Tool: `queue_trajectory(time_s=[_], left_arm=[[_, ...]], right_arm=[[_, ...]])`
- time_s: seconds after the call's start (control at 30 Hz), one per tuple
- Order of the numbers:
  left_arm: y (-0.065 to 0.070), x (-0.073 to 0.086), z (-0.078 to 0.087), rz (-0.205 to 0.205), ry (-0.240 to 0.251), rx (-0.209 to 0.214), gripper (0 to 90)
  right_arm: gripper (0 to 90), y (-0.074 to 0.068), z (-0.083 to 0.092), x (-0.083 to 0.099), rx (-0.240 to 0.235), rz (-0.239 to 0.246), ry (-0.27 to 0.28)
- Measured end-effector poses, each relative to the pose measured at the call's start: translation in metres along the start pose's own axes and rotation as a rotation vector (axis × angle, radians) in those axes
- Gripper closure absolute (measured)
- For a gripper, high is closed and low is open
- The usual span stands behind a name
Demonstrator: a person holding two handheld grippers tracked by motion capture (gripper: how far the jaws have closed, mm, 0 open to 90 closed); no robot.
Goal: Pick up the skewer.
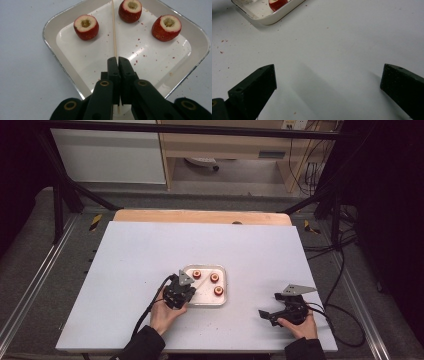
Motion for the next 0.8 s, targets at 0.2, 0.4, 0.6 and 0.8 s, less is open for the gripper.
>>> queue_trajectory(time_s=[0.2, 0.4, 0.6, 0.8], left_arm=[[-0.001, -0.001, 0.014, 0.007, 0.043, 0.013, 88.8], [0.001, -0.002, 0.023, -0.001, 0.056, 0.037, 88.8], [0.006, -0.002, 0.028, -0.023, 0.043, 0.062, 88.8], [0.016, -0.004, 0.029, -0.068, 0.023, 0.095, 88.8]], right_arm=[[1.1, -0.001, 0.0, 0.0, 0.004, 0.002, 0.0], [0.7, -0.004, 0.001, -0.003, 0.005, 0.014, 0.002], [0.7, -0.01, 0.002, -0.008, 0.01, 0.04, 0.014], [0.8, -0.023, 0.001, -0.016, 0.026, 0.098, 0.019]])
Point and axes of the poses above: each handheld gripper's, and its own axes: z roughly backward along the jaws, x roughly out of its underside, y roughly to its right, the point moved 1 cm from there along -z, roughly forward along the jaws, and after that the axes turned 14 degrees about x, right-handed, at the moved point
